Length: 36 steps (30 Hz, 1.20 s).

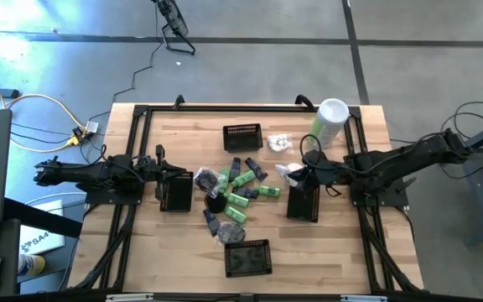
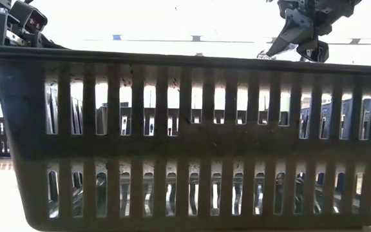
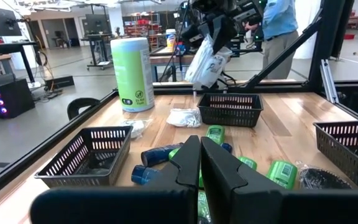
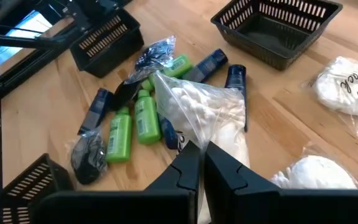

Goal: Pick & Place Travel size toiletries
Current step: Put the left pack of cotton buds into the top middle black bin

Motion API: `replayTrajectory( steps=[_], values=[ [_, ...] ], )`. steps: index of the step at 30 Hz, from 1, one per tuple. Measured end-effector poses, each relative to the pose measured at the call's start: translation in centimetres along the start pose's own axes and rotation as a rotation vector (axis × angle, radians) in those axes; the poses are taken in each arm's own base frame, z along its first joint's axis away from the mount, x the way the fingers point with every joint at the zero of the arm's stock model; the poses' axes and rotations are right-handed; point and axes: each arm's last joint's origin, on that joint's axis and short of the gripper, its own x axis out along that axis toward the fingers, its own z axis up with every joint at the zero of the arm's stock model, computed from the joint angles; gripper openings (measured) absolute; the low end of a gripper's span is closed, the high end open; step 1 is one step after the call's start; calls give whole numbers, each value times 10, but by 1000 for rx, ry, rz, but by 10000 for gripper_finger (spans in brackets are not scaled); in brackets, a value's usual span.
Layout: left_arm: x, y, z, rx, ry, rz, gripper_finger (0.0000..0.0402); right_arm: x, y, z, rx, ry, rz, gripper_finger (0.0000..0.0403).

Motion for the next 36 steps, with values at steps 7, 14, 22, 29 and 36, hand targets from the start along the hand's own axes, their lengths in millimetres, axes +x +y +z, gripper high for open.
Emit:
replayTrajectory(
  steps=[7,14,22,29,36],
  values=[
    [0,1,7,-61,-75,6,10,0,5,7,-75,-68,44,4],
    [-1,2,10,-171,-107,38,16,-1,12,15,-177,-157,104,4],
    [-1,2,10,-234,-112,43,114,-1,13,23,-240,-220,116,4],
    [-1,2,12,-258,-126,41,193,1,7,28,-263,-222,105,4],
    [-2,3,20,-232,-215,42,209,1,7,28,-272,-221,103,4]
  ],
)
